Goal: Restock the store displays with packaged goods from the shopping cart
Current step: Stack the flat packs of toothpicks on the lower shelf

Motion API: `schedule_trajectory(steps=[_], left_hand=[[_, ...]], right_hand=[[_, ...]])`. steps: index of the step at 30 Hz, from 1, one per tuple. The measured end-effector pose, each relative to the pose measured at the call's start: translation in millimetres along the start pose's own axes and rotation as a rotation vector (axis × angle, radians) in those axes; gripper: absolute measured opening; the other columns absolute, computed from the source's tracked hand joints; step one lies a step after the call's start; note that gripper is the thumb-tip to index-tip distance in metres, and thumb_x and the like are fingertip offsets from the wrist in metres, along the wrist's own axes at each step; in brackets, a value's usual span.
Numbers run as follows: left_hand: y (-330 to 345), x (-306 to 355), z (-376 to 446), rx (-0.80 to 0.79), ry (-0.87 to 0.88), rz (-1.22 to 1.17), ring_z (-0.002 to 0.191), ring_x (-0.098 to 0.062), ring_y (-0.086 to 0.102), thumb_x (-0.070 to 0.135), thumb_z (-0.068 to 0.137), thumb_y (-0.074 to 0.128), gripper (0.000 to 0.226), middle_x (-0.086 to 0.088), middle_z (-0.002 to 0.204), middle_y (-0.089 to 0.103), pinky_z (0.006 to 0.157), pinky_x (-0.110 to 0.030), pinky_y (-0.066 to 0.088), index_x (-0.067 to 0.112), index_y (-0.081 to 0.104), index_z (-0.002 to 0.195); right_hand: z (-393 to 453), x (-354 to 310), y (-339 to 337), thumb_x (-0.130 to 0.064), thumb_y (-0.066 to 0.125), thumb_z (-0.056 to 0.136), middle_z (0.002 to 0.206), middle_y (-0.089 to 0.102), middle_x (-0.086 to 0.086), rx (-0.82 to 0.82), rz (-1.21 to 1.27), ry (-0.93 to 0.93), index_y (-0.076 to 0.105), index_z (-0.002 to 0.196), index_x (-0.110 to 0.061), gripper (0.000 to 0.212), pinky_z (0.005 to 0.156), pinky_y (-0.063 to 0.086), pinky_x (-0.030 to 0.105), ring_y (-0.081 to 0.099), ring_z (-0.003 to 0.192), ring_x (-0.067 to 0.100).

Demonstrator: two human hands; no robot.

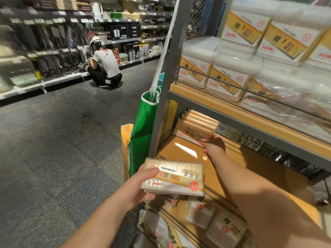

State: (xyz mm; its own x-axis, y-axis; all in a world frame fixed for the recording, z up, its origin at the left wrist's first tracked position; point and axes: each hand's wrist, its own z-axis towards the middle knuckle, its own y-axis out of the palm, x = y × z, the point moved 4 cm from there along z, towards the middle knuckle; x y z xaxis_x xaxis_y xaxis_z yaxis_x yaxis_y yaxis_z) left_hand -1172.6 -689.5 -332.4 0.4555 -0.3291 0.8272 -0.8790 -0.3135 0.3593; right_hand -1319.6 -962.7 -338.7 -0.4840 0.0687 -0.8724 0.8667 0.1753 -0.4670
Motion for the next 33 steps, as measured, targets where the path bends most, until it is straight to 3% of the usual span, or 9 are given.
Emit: schedule_trajectory(steps=[6,8,10,12,15,18,22,26,33], left_hand=[[1.7,2.0,-0.7,0.021,0.026,-0.014,0.066,-0.008,0.066,0.042,0.060,0.073,0.056,0.002,0.084,0.074,0.054,-0.021,0.049,0.021,0.057,0.109],[1.7,1.7,0.9,0.026,0.028,-0.029,0.067,-0.009,0.066,0.042,0.066,0.067,0.051,0.002,0.085,0.074,0.055,-0.021,0.048,0.020,0.057,0.111],[2.1,1.5,4.0,0.037,0.028,-0.044,0.071,-0.011,0.067,0.042,0.067,0.066,0.052,0.001,0.088,0.074,0.056,-0.022,0.049,0.020,0.058,0.114],[2.7,1.7,7.2,0.050,0.019,-0.058,0.075,-0.013,0.068,0.043,0.068,0.067,0.054,-0.001,0.092,0.074,0.059,-0.026,0.047,0.022,0.057,0.116],[3.6,3.4,10.6,0.053,0.023,-0.057,0.075,-0.014,0.068,0.043,0.068,0.067,0.055,-0.001,0.092,0.074,0.058,-0.026,0.049,0.021,0.056,0.118],[5.5,5.0,10.8,0.049,0.040,-0.059,0.072,-0.014,0.067,0.041,0.068,0.067,0.056,-0.001,0.090,0.074,0.056,-0.023,0.050,0.020,0.056,0.118],[5.7,7.4,9.9,0.061,0.046,-0.062,0.067,-0.012,0.068,0.044,0.072,0.077,0.054,-0.001,0.084,0.074,0.052,-0.022,0.051,0.020,0.055,0.115],[0.1,8.6,11.4,0.099,0.014,-0.080,0.071,-0.014,0.067,0.053,0.080,0.057,0.054,-0.001,0.081,0.072,0.058,-0.025,0.054,0.015,0.056,0.118],[-3.8,2.7,10.0,0.237,0.015,-0.160,0.078,-0.017,0.063,0.057,0.092,0.051,0.045,0.000,0.077,0.073,0.066,-0.029,0.048,0.017,0.061,0.111]], right_hand=[[-16.0,4.2,-11.1,-0.031,0.079,0.082,0.101,0.063,0.008,0.073,0.123,0.137,0.049,0.113,-0.020,0.045,0.054,0.049,0.026,0.062,0.078,0.019],[-36.6,0.8,-19.0,-0.034,0.074,0.085,0.095,0.061,0.006,0.047,0.201,0.178,0.053,0.113,-0.019,0.038,0.060,0.046,0.028,0.058,0.079,0.018],[-61.9,-6.9,-24.1,-0.047,0.064,0.090,0.088,0.060,0.003,-0.122,0.295,0.183,0.063,0.110,-0.015,0.038,0.064,0.045,0.030,0.055,0.077,0.017],[-90.9,-20.1,-26.0,-0.056,0.057,0.091,0.084,0.062,0.003,-0.407,0.343,0.133,0.066,0.104,-0.012,0.047,0.063,0.048,0.033,0.058,0.075,0.020],[-128.8,-38.3,-32.4,-0.042,0.063,0.091,0.099,0.071,0.005,-0.642,0.151,-0.034,0.064,0.106,-0.012,0.033,0.079,0.058,0.040,0.070,0.090,0.022],[-145.6,-47.7,-35.7,-0.024,0.071,0.088,0.105,0.071,0.003,-0.613,0.024,-0.109,0.059,0.112,-0.017,0.028,0.066,0.057,0.024,0.073,0.085,0.012],[-150.8,-41.3,-33.1,-0.016,0.073,0.086,0.106,0.073,0.010,-0.602,0.080,-0.028,0.057,0.117,-0.007,0.036,0.072,0.061,0.029,0.074,0.090,0.020],[-156.3,-42.3,-28.8,-0.016,0.068,0.091,0.100,0.074,0.009,-0.551,0.076,-0.044,0.061,0.113,-0.004,0.026,0.064,0.059,0.023,0.074,0.085,0.016],[-154.9,-49.7,-28.9,-0.027,0.069,0.091,0.092,0.074,0.002,-0.409,-0.160,-0.178,0.061,0.104,-0.018,0.017,0.055,0.055,0.023,0.074,0.077,0.012]])
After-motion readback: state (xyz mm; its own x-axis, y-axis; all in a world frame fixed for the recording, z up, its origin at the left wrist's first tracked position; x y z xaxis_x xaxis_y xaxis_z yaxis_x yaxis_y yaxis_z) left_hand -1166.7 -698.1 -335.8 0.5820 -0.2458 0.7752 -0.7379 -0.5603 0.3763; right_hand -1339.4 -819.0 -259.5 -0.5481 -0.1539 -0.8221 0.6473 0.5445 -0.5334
